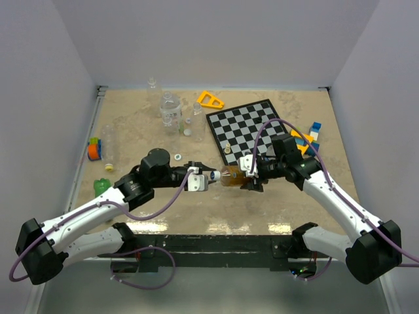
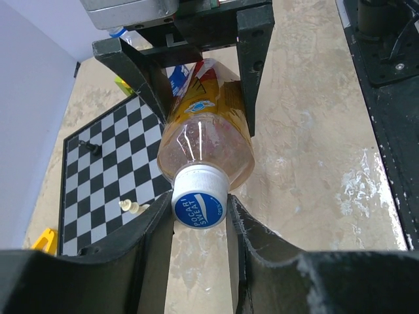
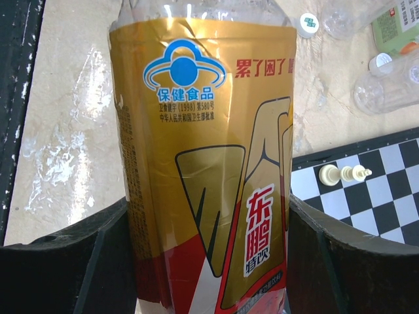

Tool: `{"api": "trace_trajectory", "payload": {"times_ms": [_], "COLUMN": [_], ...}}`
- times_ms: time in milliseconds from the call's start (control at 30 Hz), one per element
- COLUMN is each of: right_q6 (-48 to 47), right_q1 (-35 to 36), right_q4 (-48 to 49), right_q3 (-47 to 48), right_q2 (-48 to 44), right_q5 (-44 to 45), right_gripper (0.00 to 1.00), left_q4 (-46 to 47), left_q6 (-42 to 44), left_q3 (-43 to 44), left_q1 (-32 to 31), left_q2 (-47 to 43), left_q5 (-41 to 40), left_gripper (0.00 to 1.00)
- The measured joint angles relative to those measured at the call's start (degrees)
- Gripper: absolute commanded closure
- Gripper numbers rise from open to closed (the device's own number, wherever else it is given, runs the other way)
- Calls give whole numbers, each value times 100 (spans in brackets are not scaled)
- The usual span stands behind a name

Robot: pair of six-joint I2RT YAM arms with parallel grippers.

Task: Unscrew the bottle caps
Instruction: Unscrew the bottle cap from the plastic bottle.

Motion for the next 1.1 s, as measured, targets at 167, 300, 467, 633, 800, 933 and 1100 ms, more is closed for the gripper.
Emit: {"api": "trace_trajectory", "payload": {"times_ms": [167,300,467,633,800,933,1100], "right_q6": [-22,-24,20,37,48,50,28], "right_q1": [0,0,2,33,90,90,22], "right_q4": [-33,-26,37,146,326,352,190], "right_q3": [0,0,0,0,0,0,0], "right_q2": [0,0,0,0,4,11,72], "right_q5": [0,-24,-74,-151,-216,-203,-17], "right_gripper": [94,94,94,94,94,94,94], "left_q4": [0,-31,-138,-459,-756,-817,-811], "left_q6": [-297,-992,-3010,-5362,-6734,-7058,-6933], "left_q3": [24,138,332,332,332,332,332], "left_q1": [2,7,7,-24,-76,-81,-24], "left_q2": [20,55,50,-155,-385,-400,-603], "left_q5": [-2,-20,-369,-1154,-1679,-1797,-1840], "left_gripper": [82,100,100,100,86,39,18]}}
